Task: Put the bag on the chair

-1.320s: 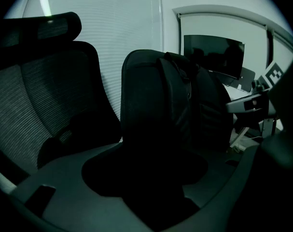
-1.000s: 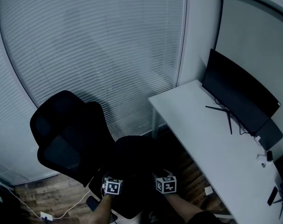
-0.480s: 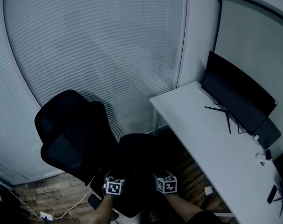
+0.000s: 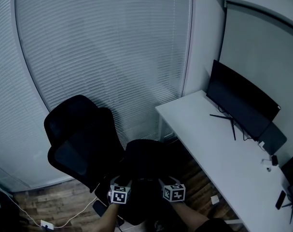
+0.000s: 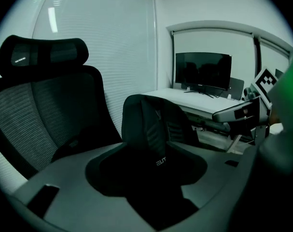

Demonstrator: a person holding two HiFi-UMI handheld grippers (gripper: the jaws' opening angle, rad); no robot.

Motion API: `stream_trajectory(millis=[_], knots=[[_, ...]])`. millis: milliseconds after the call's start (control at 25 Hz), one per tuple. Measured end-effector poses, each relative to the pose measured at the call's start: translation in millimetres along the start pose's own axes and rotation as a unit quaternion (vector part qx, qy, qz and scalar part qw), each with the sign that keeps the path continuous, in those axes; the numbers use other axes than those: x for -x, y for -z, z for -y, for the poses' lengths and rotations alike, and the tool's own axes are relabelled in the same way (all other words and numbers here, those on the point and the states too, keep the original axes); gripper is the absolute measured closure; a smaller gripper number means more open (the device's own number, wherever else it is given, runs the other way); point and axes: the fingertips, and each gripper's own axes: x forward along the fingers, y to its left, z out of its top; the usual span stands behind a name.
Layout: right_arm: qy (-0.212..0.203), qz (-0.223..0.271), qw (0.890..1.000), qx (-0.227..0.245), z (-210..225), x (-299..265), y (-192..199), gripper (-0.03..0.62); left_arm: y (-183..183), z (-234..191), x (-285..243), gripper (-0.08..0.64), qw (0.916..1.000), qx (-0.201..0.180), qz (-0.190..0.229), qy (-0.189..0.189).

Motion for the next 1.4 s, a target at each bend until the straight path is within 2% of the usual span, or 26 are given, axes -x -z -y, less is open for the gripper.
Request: stream_trajectory(millis=[80,280,440,520,840,1400], knots=[[0.001,0.012,1.0,0.006,-7.0,12.0,-3.7,0.392,-5.9,4.7,12.1,0.321,0.9998,-0.005,0.017,0.001],[0.007,0.044,0.999,0.015,-27.7,44.8,-11.4,0.489,-16.4,15.9,49.0,0.384,0.9984,-0.009,0.055,0.008],[0.004,0.06,0.998,0.018,-44.5,72.4,-10.3,0.511,-17.5,26.5,83.4,0.479,0.9964,0.004,0.085,0.006],[0.001,0.063,0.998,0.019,-52.2,85.3,-5.1,0.515,-12.9,34.0,99.3,0.5,0.9956,0.008,0.094,0.007],[-0.008,0.077,0.997,0.027,-92.6,132.9,18.2,0.52,12.2,52.4,161.0,0.523,0.9935,-0.008,0.112,0.016],[0.001,0.114,0.993,0.015,-151.4,203.0,58.3,0.528,49.9,64.3,253.7,0.54,0.9883,-0.004,0.149,0.033]])
